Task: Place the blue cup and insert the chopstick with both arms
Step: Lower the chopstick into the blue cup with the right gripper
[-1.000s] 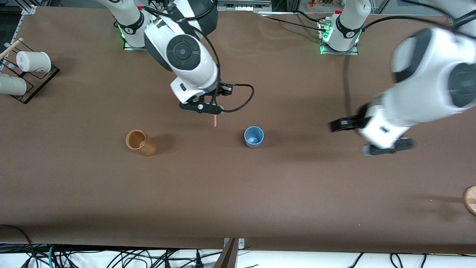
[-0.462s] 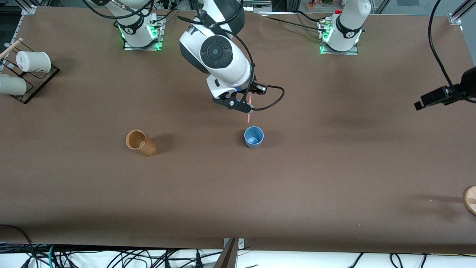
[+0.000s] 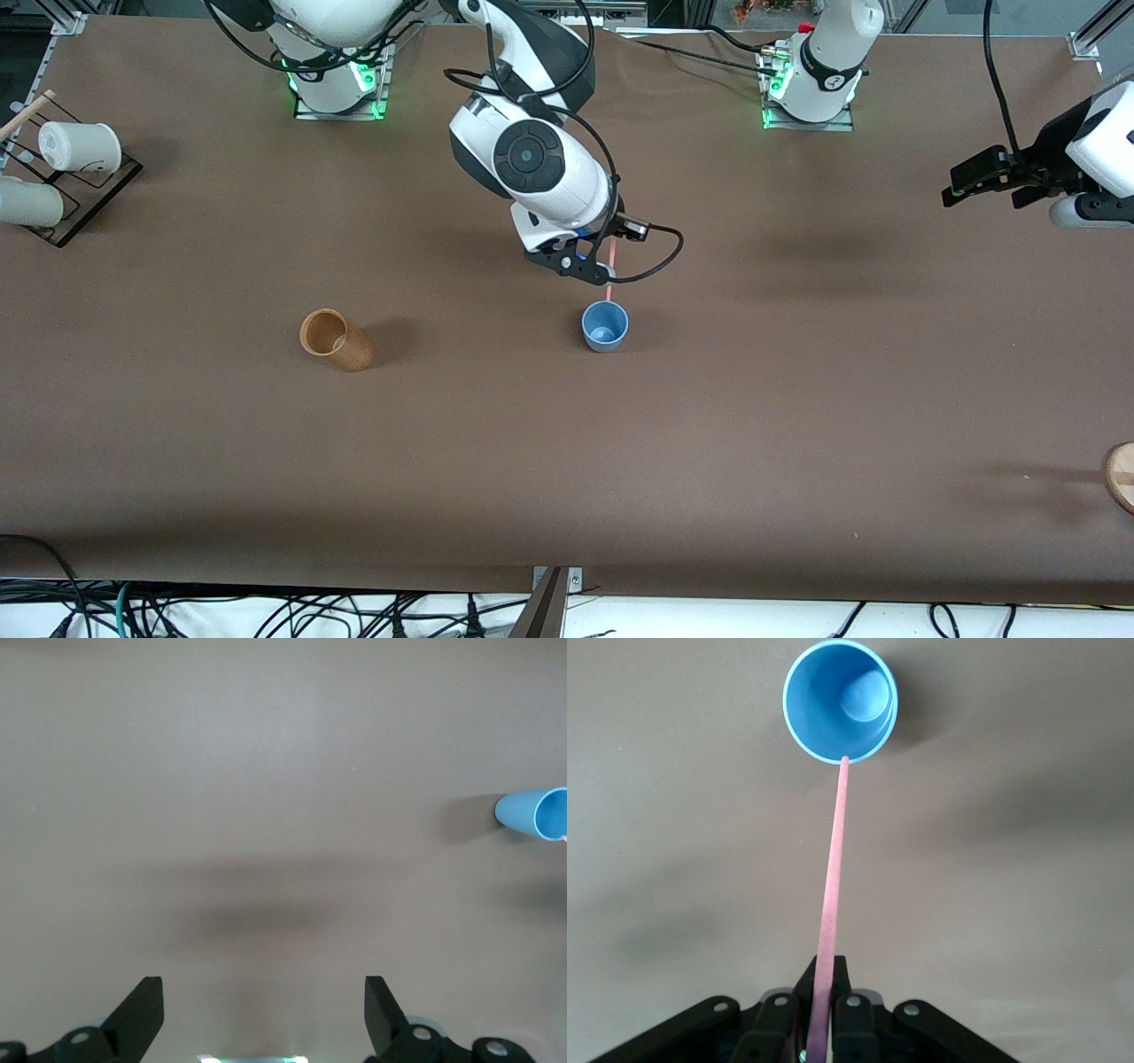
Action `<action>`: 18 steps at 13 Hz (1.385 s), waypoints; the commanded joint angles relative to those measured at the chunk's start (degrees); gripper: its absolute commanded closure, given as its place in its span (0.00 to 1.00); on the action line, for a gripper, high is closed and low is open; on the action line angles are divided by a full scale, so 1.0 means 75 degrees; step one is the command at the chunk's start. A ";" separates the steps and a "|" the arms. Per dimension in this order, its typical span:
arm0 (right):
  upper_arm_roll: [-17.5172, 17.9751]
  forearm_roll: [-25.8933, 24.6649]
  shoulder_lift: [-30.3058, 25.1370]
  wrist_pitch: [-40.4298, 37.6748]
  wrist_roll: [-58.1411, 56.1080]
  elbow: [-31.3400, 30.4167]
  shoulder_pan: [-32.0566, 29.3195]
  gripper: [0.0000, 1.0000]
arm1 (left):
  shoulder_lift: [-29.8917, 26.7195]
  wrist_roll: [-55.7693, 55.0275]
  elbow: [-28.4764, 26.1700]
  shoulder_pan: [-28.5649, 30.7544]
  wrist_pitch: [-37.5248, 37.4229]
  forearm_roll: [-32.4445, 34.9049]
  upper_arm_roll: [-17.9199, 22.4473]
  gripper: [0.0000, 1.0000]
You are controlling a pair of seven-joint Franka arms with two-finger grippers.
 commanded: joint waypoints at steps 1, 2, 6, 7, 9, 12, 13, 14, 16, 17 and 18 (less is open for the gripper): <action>0.0043 0.0026 0.0314 0.0063 0.0063 0.0310 0.0034 1.00 | 0.0475 0.0359 0.0822 -0.0123 -0.0280 0.0171 -0.0035 0.00; 0.0031 0.0002 0.0362 0.0179 0.0028 0.0299 0.0022 1.00 | 0.0440 0.0056 0.0753 -0.0194 -0.0293 0.0171 -0.0024 0.00; -0.0004 -0.0010 0.0456 0.0310 -0.0066 0.0310 -0.0083 0.85 | 0.0486 -0.0275 0.0705 -0.0241 -0.0316 0.0171 -0.0035 0.00; -0.0004 0.0002 0.0433 0.0310 -0.0217 0.0322 -0.0199 0.65 | 0.0486 -0.0275 0.0705 -0.0241 -0.0316 0.0171 -0.0035 0.00; 0.0008 0.0002 0.0386 0.0298 -0.0312 0.0333 -0.0317 0.02 | 0.0498 -0.0275 0.0705 -0.0241 -0.0316 0.0171 -0.0035 0.00; 0.0008 -0.0021 0.0059 0.0216 -0.0313 0.0275 -0.0563 0.00 | 0.0510 -0.0263 0.0728 -0.0230 -0.0316 0.0171 -0.0047 0.00; 0.0008 -0.0068 -0.0117 0.0088 -0.0336 0.0159 -0.0726 0.00 | 0.0522 -0.0263 0.0728 -0.0241 -0.0316 0.0171 -0.0047 0.00; 0.0008 -0.0068 -0.0432 -0.0064 -0.0498 -0.0063 -0.0960 0.00 | 0.0522 -0.0263 0.0728 -0.0230 -0.0316 0.0171 -0.0047 0.00; -0.0004 -0.0138 -0.1320 -0.0450 -0.1385 -0.0892 -0.1475 0.00 | 0.0556 -0.0252 0.0740 -0.0218 -0.0316 0.0171 -0.0035 0.00; -0.0039 -0.0278 -0.1859 -0.0615 -0.2156 -0.1454 -0.1803 0.00 | 0.0557 -0.0252 0.0752 -0.0218 -0.0316 0.0171 -0.0047 0.00; -0.0062 -0.0302 -0.2363 -0.0767 -0.2976 -0.1958 -0.2142 0.00 | 0.0557 -0.0228 0.0752 -0.0218 -0.0316 0.0171 -0.0047 0.00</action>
